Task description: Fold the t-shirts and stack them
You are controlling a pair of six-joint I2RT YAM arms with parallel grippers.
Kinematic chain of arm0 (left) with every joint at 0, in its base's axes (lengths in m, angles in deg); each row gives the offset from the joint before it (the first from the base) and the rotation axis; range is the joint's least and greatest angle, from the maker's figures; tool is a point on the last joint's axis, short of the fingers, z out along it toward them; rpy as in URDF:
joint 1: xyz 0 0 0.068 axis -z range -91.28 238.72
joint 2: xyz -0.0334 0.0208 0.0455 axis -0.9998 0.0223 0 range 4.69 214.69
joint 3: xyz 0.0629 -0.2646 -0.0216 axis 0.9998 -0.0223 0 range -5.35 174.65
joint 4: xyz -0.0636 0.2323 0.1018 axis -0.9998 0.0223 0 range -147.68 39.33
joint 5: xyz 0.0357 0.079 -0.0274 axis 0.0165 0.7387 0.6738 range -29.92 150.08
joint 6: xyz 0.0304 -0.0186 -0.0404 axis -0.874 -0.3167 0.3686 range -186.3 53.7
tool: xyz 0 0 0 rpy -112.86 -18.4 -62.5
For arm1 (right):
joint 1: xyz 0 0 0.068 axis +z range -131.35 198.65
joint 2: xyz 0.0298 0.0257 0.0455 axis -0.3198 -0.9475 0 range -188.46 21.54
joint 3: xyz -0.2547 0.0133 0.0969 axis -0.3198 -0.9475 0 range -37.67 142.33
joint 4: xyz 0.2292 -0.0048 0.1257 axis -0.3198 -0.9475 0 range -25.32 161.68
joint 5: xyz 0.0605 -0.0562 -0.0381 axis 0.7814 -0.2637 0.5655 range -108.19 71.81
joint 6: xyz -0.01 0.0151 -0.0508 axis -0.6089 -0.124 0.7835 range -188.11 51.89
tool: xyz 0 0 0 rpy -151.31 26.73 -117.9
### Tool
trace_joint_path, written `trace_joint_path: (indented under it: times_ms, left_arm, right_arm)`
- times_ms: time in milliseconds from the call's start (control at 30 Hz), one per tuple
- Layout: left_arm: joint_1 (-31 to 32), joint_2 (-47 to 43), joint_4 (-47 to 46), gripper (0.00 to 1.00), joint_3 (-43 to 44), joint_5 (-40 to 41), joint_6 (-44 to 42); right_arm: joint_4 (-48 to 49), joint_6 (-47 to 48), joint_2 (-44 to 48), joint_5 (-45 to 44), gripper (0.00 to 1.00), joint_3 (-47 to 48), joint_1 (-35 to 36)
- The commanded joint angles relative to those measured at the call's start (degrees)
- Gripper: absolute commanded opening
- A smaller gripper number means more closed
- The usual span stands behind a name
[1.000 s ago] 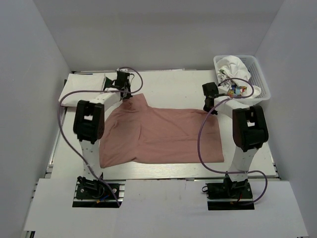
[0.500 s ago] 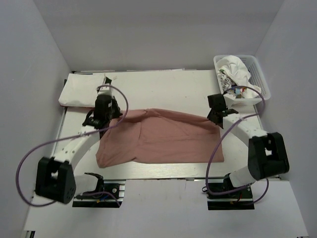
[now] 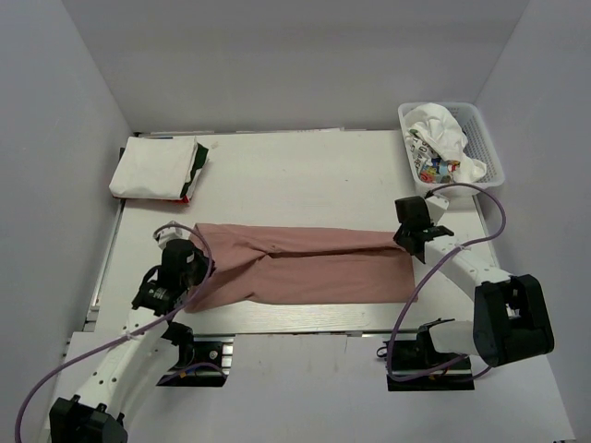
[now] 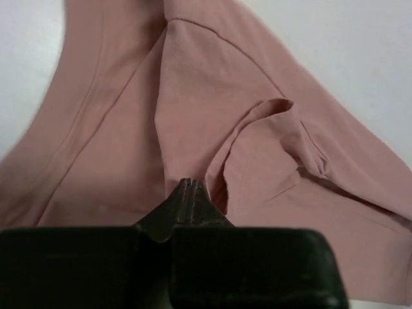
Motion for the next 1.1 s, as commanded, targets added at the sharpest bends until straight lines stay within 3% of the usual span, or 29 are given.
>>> trace_joint_path:
  times_ms: [0, 67, 100, 133, 167, 233, 300, 333, 467, 500, 633, 767, 867, 1067]
  left_arm:
    - [0.7, -1.6, 12.4, 0.01, -0.3, -0.9, 8.7]
    - [0.1, -1.6, 12.4, 0.26, -1.0, -7.3, 10.4]
    - [0.1, -0.3, 13.7, 0.61, -1.0, -7.9, 10.9]
    - [0.1, 0.7, 15.4, 0.71, 0.0, -6.3, 11.9]
    - [0.1, 1.8, 17.1, 0.79, 2.7, -5.4, 12.6]
    - [0.6, 4.7, 18.1, 0.82, 7.2, -5.4, 12.0]
    - [0.6, 6.7, 17.3, 0.82, 10.1, -4.8, 10.5]
    - [0.6, 7.5, 15.5, 1.0, 12.0, -5.4, 9.2]
    - [0.6, 14.3, 4.8, 1.0, 16.4, -7.8, -0.3]
    - [0.6, 19.5, 2.9, 1.0, 17.3, -9.7, -3.0]
    - [0.6, 34.0, 0.1, 1.0, 24.1, -10.0, -6.5]
    - [2.6, 45.1, -6.8, 1.0, 25.1, -16.2, -8.9]
    - [3.5, 49.3, -8.0, 1.0, 26.9, -17.0, -8.9]
    - [8.0, 47.3, -5.8, 1.0, 24.7, -21.6, -11.5]
  right_arm:
    - [-1.8, -2.6, 0.4, -3.2, 0.12, -1.1, -0.6]
    - [-3.0, -2.9, 0.4, -3.4, 0.41, -0.8, -1.1]
    - [-3.1, -2.9, 0.7, -3.5, 0.58, -0.2, -1.1]
    - [-4.8, -3.0, 0.9, -3.3, 0.75, 0.0, -1.2]
    - [-5.4, -3.3, 1.1, -3.5, 0.8, 1.6, -1.1]
    - [-7.5, -1.3, 2.4, -4.0, 0.9, 2.5, -0.7]
    - [-7.4, 0.6, 3.8, -1.1, 0.9, 3.9, -0.6]
    - [-6.4, 3.5, 4.7, 1.7, 0.9, 4.2, -0.6]
    - [-0.1, 9.2, 6.8, 13.2, 0.9, 2.5, 2.1]
    - [1.0, 10.6, 6.8, 16.3, 0.9, 1.7, 2.5]
    - [6.9, 14.2, 4.2, 22.1, 0.9, -0.2, 3.8]
    - [8.4, 14.1, 2.6, 25.0, 0.9, -0.8, 4.2]
    - [7.8, 13.8, 2.4, 24.4, 0.9, -0.9, 4.0]
    - [6.8, 12.4, 2.0, 21.1, 0.9, -0.9, 3.9]
